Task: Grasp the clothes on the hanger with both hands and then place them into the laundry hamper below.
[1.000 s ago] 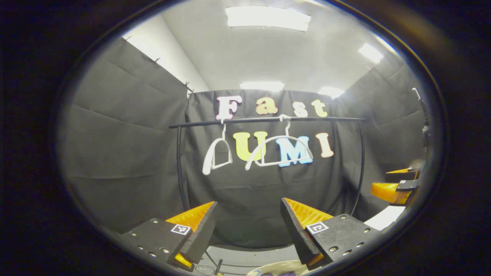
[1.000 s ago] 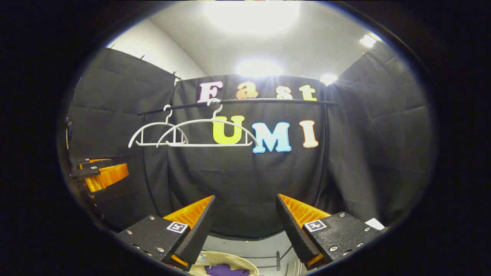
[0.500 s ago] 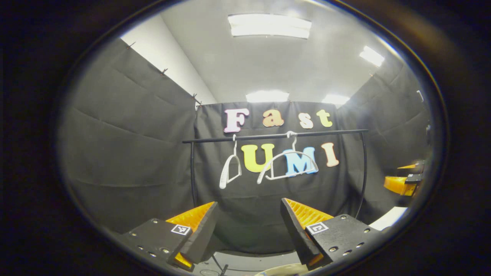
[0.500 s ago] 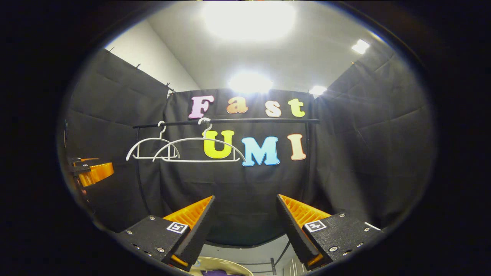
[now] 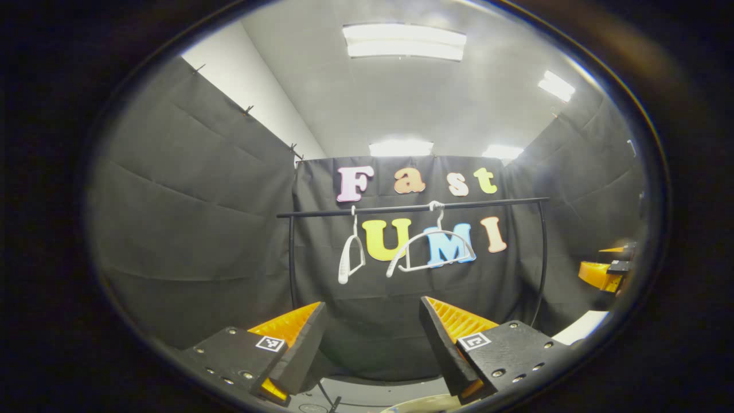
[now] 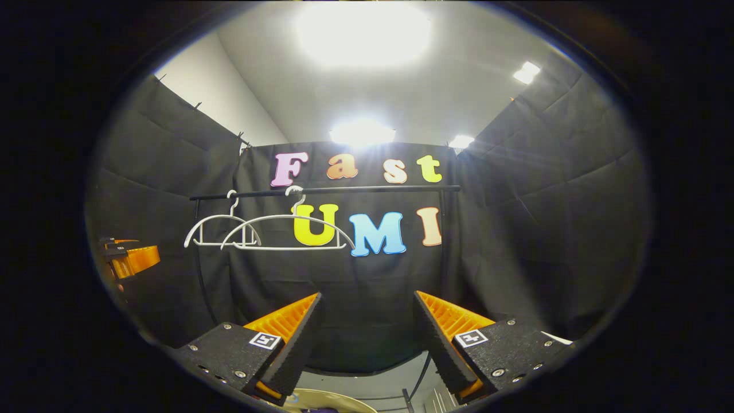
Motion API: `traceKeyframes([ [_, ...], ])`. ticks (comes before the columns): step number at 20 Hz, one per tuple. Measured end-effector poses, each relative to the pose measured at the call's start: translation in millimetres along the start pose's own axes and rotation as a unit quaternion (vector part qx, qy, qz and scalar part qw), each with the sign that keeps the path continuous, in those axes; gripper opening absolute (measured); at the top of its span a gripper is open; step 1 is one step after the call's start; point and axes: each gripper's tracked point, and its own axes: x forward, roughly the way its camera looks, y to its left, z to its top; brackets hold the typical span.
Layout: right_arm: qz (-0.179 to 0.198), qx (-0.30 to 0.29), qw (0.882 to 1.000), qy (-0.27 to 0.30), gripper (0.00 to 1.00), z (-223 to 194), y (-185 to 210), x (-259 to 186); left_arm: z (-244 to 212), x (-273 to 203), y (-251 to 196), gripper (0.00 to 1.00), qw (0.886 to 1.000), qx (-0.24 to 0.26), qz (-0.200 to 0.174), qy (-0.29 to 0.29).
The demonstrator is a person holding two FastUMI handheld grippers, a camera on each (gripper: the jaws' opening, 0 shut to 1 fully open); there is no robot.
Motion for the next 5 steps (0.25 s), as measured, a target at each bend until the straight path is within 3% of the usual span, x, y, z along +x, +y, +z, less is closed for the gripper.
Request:
traceKeyframes([
  [5,-0.010,0.002,1.000,-0.004,0.94,0.3,-5.7,2.2,-2.4,2.9,-0.4,0.87,1.000,-0.002,0.000,0.001],
])
